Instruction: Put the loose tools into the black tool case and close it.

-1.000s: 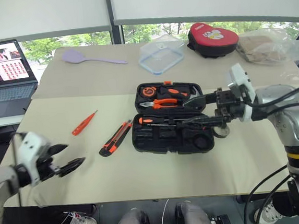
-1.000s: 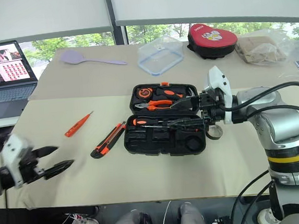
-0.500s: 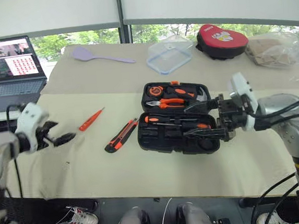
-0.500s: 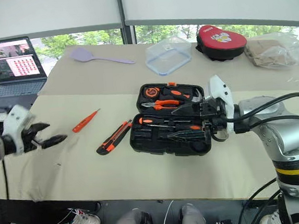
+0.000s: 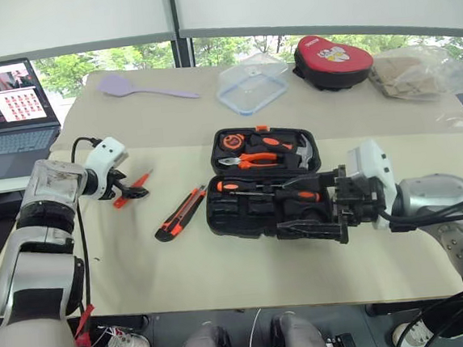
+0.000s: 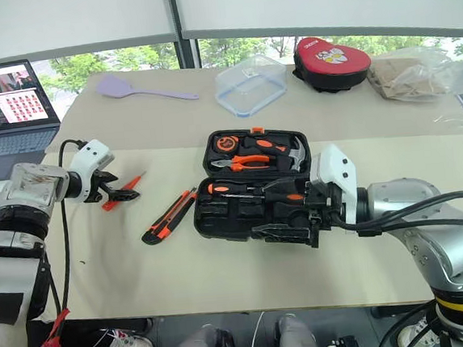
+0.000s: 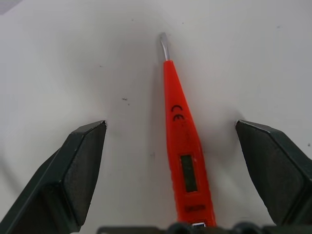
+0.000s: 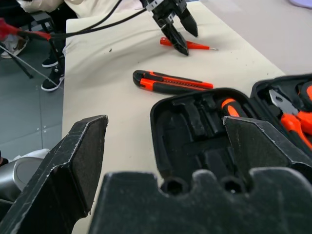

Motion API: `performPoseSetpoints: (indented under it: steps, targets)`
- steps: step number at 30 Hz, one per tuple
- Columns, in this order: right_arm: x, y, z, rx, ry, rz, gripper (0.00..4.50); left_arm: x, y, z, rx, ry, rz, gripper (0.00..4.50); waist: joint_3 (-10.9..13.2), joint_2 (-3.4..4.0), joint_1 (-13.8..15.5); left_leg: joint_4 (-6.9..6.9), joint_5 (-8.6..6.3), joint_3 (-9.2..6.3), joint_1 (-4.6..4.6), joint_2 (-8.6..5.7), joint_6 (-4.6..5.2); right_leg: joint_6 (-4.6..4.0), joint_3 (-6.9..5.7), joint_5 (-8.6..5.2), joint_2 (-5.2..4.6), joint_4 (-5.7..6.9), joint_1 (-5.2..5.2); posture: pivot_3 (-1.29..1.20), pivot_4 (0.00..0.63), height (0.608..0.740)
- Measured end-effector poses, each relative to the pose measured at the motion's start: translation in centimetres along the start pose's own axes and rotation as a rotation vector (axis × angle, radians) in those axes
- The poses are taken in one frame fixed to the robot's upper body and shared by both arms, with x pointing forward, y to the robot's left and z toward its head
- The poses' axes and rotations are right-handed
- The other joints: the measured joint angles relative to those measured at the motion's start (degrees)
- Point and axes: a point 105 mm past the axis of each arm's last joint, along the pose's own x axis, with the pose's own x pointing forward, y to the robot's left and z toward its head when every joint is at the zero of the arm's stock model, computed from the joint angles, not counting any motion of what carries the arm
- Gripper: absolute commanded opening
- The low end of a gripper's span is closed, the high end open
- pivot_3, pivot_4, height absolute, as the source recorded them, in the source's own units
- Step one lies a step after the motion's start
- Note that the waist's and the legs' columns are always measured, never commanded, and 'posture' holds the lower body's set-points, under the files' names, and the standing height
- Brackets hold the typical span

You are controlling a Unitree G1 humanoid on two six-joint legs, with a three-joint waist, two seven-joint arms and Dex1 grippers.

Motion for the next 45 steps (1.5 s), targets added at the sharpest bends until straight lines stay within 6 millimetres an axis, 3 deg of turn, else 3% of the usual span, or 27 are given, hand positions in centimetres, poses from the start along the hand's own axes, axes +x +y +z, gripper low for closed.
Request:
performPoseSetpoints:
  steps: [7,9,11,13,19,23,26,30,45]
  targets:
    - [-1.5,-1.0,-0.5,0.000,0.040,-0.098,4.50,-0.1,-0.4,-0.3,0.012,0.013,-0.054,0.81,0.00,0.00,-0.18,0.15,0.00,0.00,0.01,0.13,0.00,-0.04,0.06,0.01,0.04,0.13,-0.03,0.00,0.150,0.731]
    - [-1.9,-1.2,-0.7,0.005,0.049,-0.125,4.50,-0.2,-0.5,-0.1,0.010,0.000,-0.066,0.36,0.00,-0.01,-0.16,0.17,0.00,-0.01,-0.03,0.13,0.00,-0.05,0.05,0.02,0.05,0.14,-0.07,0.00,0.150,0.731]
    - [-2.3,-1.3,-0.8,0.011,0.047,-0.146,4.50,-0.2,-0.6,0.1,0.012,-0.006,-0.076,0.37,0.03,-0.06,-0.02,0.20,0.00,-0.04,-0.12,0.12,0.01,-0.06,0.02,0.02,0.04,0.13,-0.10,0.00,0.150,0.731]
    - [-3.1,-1.4,-1.0,0.040,0.043,-0.181,4.50,0.1,-1.9,2.1,0.067,-0.068,-0.136,0.37,0.07,-0.13,0.61,0.30,0.01,-0.10,-0.26,0.10,0.06,-0.05,-0.06,0.02,0.02,0.12,-0.10,0.00,0.150,0.731]
    - [-5.1,-1.0,-2.3,0.112,0.082,-0.237,4.50,-0.4,-9.0,11.2,0.418,-0.316,-0.371,0.37,0.10,-0.19,1.86,0.79,-0.13,-0.21,-0.61,0.01,0.33,0.11,-0.02,0.14,-0.02,0.04,-0.08,0.00,0.150,0.731]
    - [-5.6,-1.4,-2.5,0.119,0.084,-0.287,4.50,-0.4,-15.3,14.4,0.626,-0.372,-0.555,0.37,0.10,-0.19,1.51,0.77,-0.12,-0.23,-0.55,0.02,0.33,0.12,-0.01,0.14,0.02,0.07,-0.05,0.00,0.150,0.731]
    - [-5.7,-1.4,-2.9,0.136,0.085,-0.304,4.50,0.8,-18.6,14.5,0.684,-0.327,-0.647,0.37,0.10,-0.19,1.19,0.77,-0.12,-0.20,-0.53,0.02,0.34,0.12,0.05,0.13,0.06,0.07,-0.07,0.00,0.150,0.731]
    - [-5.7,-1.6,-3.0,0.138,0.073,-0.335,4.50,1.7,-20.5,13.8,0.719,-0.251,-0.706,0.37,0.11,-0.19,0.92,0.75,-0.11,-0.22,-0.50,0.08,0.31,0.12,0.07,0.13,0.11,0.08,-0.07,0.00,0.150,0.731]
    - [-5.4,-2.0,-3.3,0.143,0.052,-0.385,4.50,4.7,-21.9,12.5,0.750,-0.123,-0.696,0.37,0.11,-0.20,1.47,0.77,-0.12,-0.27,-0.55,0.03,0.37,0.11,0.07,0.14,0.03,0.07,-0.07,0.00,0.150,0.731]
